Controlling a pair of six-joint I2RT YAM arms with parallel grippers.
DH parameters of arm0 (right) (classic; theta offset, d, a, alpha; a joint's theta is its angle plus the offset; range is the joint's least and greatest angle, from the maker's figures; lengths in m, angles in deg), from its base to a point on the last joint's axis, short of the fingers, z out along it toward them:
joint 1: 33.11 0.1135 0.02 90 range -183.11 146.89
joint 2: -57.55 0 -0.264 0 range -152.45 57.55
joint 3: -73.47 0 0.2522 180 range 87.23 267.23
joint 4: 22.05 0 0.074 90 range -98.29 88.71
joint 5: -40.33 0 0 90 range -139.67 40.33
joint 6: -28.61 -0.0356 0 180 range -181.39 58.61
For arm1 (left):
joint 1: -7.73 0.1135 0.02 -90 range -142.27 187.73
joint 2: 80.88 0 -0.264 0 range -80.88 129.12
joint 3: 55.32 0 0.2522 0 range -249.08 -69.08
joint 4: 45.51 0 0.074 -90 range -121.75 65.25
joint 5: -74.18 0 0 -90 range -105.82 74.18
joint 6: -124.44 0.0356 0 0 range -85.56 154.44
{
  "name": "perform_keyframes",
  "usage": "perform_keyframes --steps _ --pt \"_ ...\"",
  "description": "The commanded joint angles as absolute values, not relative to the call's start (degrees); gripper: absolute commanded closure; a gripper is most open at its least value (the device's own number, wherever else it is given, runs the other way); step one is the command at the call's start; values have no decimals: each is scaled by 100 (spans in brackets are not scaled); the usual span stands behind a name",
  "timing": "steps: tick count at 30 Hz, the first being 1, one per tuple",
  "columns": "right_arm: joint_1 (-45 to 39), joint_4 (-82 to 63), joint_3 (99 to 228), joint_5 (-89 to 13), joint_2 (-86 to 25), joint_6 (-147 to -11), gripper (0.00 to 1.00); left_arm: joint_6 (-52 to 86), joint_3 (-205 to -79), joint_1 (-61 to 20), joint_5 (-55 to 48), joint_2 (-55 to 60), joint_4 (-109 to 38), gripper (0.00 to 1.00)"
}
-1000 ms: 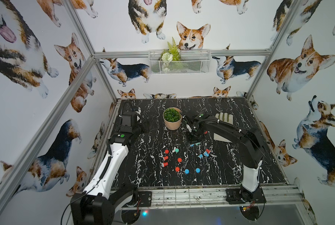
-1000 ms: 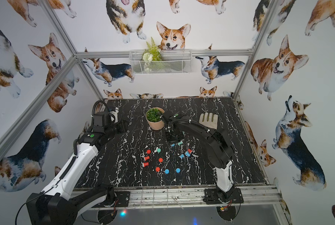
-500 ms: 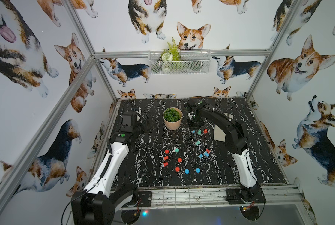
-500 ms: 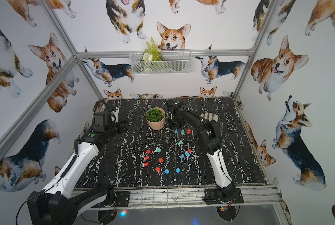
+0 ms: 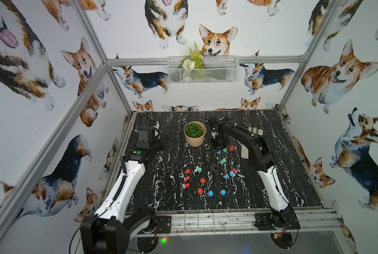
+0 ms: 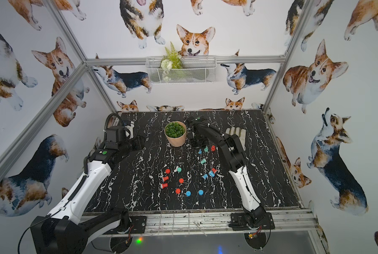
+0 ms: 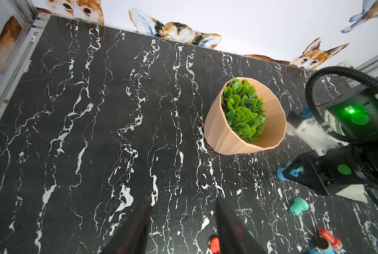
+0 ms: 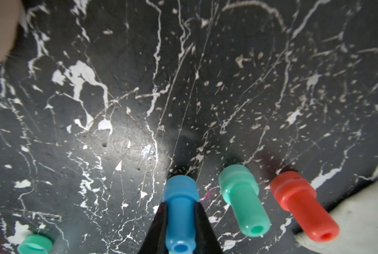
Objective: Close the stamp cap
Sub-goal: Place the stamp at the center of the board.
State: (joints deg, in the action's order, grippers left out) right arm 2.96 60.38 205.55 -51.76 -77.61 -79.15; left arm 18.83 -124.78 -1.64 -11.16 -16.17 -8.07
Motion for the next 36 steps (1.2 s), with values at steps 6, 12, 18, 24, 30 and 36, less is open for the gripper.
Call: perform_keyframes --steps 6,12,18,24,30,36 --pt "301 5916 20505 -5144 -7830 -7840 79 1928 -12498 -150 -1151 -1655 -864 49" --pt "301 5971 20595 -5158 -7716 -7848 71 1929 -12498 -151 -1158 -1655 -864 49" --pt "301 6083 20719 -5189 -7590 -7844 66 1927 -12498 -151 -1160 -1663 -864 49" --pt "301 6150 20786 -5200 -7495 -7826 64 1928 -12498 -150 -1154 -1664 -864 49" --pt "301 6165 20782 -5165 -7591 -7818 68 1931 -12498 -151 -1152 -1672 -864 49" --pt "301 6076 20737 -5117 -7710 -7826 77 1940 -12498 -155 -1160 -1673 -859 49"
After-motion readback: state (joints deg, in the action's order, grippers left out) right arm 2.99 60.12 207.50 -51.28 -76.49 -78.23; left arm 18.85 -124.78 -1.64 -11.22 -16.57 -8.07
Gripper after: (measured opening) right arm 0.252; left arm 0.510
